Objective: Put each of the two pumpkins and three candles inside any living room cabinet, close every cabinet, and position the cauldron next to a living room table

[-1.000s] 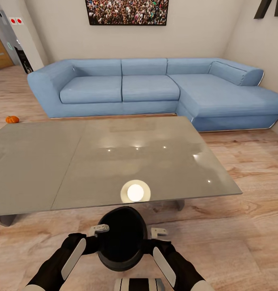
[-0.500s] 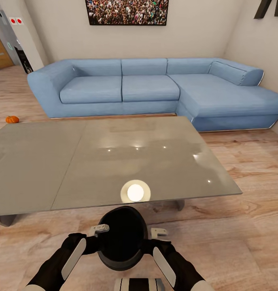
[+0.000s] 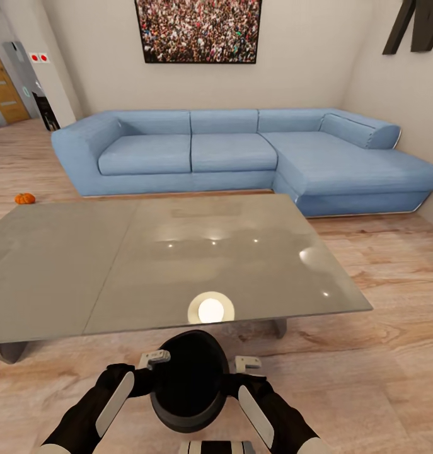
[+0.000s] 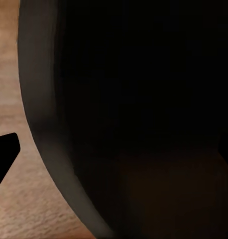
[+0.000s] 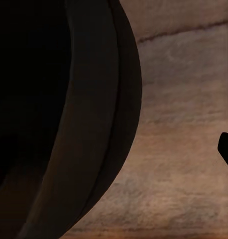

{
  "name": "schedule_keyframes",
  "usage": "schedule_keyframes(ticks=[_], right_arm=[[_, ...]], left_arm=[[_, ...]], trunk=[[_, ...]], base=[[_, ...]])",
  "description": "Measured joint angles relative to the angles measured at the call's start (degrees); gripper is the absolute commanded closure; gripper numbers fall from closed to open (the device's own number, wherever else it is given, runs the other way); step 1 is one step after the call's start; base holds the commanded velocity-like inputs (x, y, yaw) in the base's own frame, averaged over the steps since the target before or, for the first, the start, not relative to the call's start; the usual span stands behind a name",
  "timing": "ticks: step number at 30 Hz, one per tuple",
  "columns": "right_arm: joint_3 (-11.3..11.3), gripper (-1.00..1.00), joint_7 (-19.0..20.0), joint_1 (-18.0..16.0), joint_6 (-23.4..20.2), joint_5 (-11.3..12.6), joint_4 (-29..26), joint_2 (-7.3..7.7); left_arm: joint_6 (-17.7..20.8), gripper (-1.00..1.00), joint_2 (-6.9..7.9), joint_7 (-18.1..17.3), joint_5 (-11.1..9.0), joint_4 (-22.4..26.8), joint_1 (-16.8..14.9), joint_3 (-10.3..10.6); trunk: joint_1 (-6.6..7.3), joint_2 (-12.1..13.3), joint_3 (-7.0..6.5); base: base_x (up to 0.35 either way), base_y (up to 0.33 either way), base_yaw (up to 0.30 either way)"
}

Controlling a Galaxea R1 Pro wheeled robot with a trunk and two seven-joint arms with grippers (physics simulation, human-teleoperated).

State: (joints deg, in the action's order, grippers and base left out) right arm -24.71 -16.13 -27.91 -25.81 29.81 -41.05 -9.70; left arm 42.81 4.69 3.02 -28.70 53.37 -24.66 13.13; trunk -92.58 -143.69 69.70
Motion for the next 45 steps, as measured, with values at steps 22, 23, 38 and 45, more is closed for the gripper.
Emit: schedule_keyframes(ticks=[22,23,38,45], right_arm=[[-0.02,-1.0,0.0,0.0,-0.04,0.0,0.02,0.0],[-0.02,-1.0,0.0,0.0,-0.04,0.0,0.02,0.0],[-0.02,-1.0,0.0,0.0,0.0,0.0,0.08,0.0],[-0.02,-1.0,0.0,0.0,0.0,0.0,0.09,0.0]], left_arm=[[0.09,-1.0,0.05,-0.08,0.0,0.02,-0.01,0.03],[0.09,-1.0,0.04,-0.08,-0.01,0.01,-0.01,0.02],[0.01,-1.0,0.05,-0.08,-0.05,0.21,0.02,-0.02],[0.2,-1.0,0.0,-0.02,-0.09,0.82,0.0,-0.07]], trunk=[[0.15,0.09,-1.34],[0.15,0.08,-1.34],[0.15,0.08,-1.34],[0.26,0.13,-2.22]], base=[[-0.034,0.012,0.0],[-0.05,0.015,0.0],[-0.065,0.019,0.0],[0.0,0.0,0.0]])
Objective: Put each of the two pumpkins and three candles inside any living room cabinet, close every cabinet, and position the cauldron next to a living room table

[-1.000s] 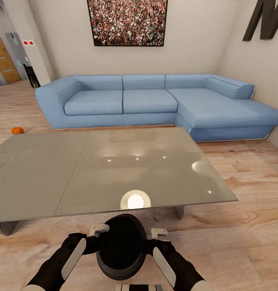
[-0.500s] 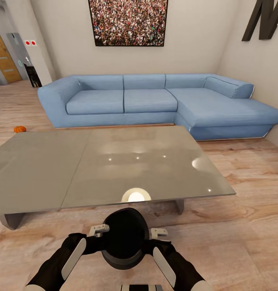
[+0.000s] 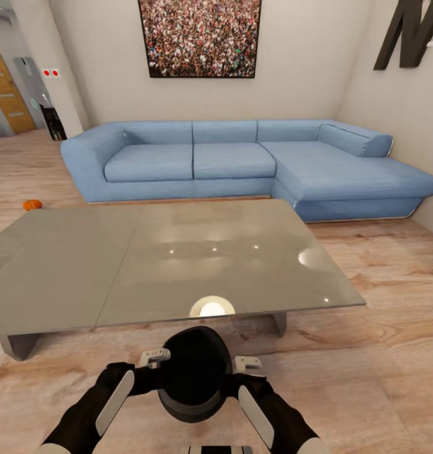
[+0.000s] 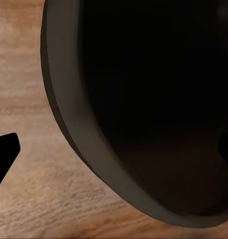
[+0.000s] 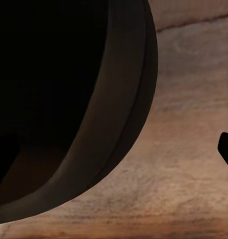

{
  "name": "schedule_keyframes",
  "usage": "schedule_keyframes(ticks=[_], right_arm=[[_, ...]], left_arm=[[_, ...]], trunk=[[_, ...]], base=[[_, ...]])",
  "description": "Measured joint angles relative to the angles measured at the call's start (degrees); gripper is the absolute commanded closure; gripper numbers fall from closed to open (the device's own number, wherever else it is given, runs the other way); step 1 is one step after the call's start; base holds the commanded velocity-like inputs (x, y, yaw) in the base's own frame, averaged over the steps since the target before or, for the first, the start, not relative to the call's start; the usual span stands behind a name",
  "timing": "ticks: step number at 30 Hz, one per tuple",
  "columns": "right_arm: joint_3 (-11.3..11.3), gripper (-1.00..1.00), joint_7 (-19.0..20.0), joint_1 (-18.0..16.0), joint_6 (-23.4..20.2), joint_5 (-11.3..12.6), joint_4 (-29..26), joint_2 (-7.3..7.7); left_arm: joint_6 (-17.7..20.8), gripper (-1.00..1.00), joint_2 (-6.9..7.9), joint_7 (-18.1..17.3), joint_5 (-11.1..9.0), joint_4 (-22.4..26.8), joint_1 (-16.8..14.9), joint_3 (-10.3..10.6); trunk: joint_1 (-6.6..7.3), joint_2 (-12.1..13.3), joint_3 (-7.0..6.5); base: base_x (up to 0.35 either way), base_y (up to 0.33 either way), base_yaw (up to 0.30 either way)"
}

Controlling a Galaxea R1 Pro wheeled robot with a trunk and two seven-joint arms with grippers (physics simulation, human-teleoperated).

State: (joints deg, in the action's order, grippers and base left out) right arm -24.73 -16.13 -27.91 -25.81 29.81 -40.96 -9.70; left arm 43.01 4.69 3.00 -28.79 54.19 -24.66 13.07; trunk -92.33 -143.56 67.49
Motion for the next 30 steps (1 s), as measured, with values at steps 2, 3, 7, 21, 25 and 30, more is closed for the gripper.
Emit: schedule_keyframes(ticks=[2,3,7,21,25,30], right_arm=[[0.0,-1.0,0.0,0.0,0.0,0.0,0.0,0.0],[0.0,-1.0,0.0,0.0,0.0,0.0,0.0,0.0],[0.0,-1.0,0.0,0.0,-0.07,0.0,0.0,0.0],[0.0,-1.0,0.0,0.0,-0.26,0.0,0.15,0.0],[0.0,-1.0,0.0,0.0,-0.29,0.0,0.14,0.0],[0.0,-1.0,0.0,0.0,-0.36,0.0,0.03,0.0]], left_arm=[[0.11,-1.0,-0.03,0.05,0.0,0.03,-0.01,0.02],[0.15,-1.0,-0.03,0.07,0.01,0.04,-0.01,0.03],[0.27,-1.0,-0.01,0.11,0.01,0.03,-0.19,0.04],[10.58,-1.0,0.07,5.74,0.25,-0.15,-2.02,-2.7],[10.94,-1.0,0.07,6.04,0.29,-0.12,-2.05,-4.52],[11.06,-1.0,0.13,6.09,0.24,-0.19,-2.11,-4.83]], trunk=[[0.05,0.03,-0.44],[0.08,0.04,-0.67],[0.18,0.09,-1.55],[0.54,0.28,-4.66],[0.64,0.34,-5.54],[1.72,2.33,-6.44]], base=[[0.0,0.0,0.0],[0.0,0.0,0.0],[0.0,0.0,0.0],[0.0,0.0,0.0],[0.0,0.0,0.0],[-0.099,0.0,0.0]])
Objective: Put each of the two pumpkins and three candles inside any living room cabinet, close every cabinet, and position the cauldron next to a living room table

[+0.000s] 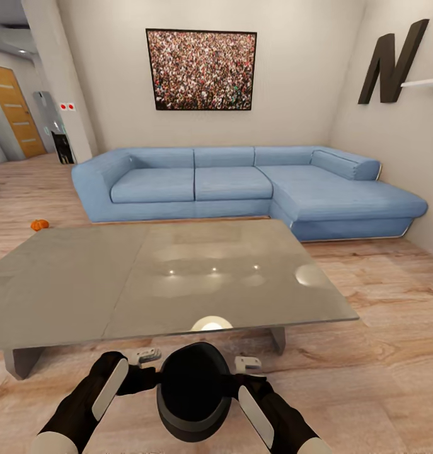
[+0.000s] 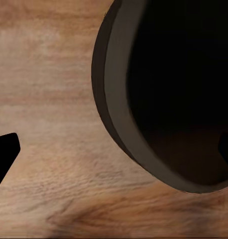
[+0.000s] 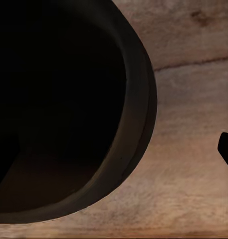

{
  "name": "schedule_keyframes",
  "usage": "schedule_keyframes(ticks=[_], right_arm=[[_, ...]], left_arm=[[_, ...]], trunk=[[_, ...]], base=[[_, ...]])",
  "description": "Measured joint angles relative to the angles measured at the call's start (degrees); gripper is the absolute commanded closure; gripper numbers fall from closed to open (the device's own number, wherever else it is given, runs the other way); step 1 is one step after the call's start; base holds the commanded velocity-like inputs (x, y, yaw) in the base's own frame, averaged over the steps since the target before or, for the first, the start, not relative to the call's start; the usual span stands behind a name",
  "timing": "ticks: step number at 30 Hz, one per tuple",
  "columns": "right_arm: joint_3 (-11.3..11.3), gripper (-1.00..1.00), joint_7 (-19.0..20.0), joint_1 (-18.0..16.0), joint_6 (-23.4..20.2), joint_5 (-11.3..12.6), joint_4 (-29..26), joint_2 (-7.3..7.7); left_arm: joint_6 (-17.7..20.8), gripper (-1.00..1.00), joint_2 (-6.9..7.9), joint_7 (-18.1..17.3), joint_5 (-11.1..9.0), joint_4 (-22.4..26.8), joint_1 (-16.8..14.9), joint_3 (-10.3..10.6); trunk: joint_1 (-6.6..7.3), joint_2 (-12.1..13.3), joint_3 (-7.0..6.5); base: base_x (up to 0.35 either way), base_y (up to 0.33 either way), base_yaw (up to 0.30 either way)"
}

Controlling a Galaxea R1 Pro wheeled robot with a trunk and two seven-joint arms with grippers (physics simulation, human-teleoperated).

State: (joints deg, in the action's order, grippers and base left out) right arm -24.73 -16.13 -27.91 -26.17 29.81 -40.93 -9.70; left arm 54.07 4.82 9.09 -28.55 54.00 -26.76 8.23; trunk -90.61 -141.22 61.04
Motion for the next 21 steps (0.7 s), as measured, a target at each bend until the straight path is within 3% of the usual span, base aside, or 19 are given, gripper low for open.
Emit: schedule_keyframes(ticks=[6,21], right_arm=[[0.0,-1.0,0.04,0.0,0.02,0.0,-0.09,0.0],[0.0,-1.0,0.09,0.0,0.26,-0.07,-0.18,-0.09]], left_arm=[[0.03,-1.0,0.03,0.01,-0.03,-0.11,-0.02,-0.07],[0.03,-1.0,-0.06,0.01,-0.03,-0.28,-0.02,-0.08]], trunk=[[1.31,2.41,-1.08],[4.63,8.42,-3.77]], base=[[-0.233,0.0,0.0],[-0.015,0.0,0.0]])
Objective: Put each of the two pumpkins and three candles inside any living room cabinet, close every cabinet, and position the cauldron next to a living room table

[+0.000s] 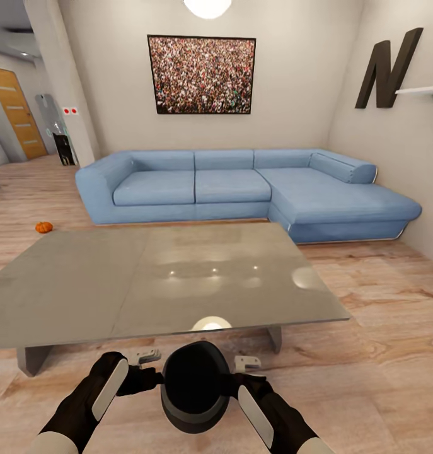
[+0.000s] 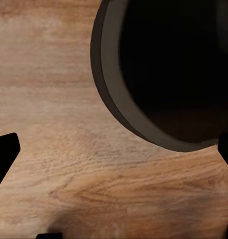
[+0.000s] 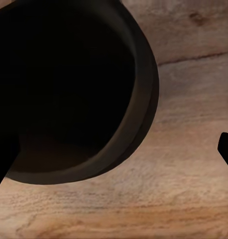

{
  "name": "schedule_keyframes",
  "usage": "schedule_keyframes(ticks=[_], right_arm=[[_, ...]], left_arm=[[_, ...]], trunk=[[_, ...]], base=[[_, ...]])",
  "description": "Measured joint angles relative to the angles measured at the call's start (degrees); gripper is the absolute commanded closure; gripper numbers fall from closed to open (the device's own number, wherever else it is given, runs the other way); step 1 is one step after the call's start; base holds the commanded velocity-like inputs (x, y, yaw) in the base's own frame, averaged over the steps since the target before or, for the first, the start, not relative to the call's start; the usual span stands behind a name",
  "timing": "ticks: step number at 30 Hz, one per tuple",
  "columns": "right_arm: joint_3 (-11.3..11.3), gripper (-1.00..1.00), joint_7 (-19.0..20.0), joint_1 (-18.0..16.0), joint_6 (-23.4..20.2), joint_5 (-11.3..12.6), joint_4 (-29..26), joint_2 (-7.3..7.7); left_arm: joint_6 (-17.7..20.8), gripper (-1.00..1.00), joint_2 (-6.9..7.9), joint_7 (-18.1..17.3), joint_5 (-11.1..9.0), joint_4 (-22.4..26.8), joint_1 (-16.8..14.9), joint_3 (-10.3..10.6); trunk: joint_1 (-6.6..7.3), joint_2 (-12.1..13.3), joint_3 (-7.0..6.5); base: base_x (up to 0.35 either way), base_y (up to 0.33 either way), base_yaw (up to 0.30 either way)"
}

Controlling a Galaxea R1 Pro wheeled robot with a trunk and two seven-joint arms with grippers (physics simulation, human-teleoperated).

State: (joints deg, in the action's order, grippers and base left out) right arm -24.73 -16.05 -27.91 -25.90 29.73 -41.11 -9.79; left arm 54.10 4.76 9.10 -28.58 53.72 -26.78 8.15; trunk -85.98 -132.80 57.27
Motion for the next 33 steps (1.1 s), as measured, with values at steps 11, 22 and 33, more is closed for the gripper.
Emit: schedule_keyframes(ticks=[11,22,33], right_arm=[[0.0,-1.0,0.0,0.0,-0.17,0.07,-0.03,-0.02],[0.0,-1.0,-0.05,0.0,0.18,0.07,-0.03,0.06],[0.02,-1.0,-0.07,0.0,0.22,0.07,-0.03,0.07]], left_arm=[[0.0,-1.0,0.17,0.0,-0.08,0.03,0.0,-0.08],[0.0,-1.0,0.26,0.0,-0.08,0.09,0.0,-0.09],[0.0,-1.0,0.41,-0.02,-0.08,0.09,-0.02,-0.09]], trunk=[[2.41,4.41,-1.98],[4.83,8.82,-3.95],[7.23,13.24,-5.92]], base=[[-0.142,0.0,0.0],[-0.002,0.0,0.0],[-0.059,0.0,0.0]])
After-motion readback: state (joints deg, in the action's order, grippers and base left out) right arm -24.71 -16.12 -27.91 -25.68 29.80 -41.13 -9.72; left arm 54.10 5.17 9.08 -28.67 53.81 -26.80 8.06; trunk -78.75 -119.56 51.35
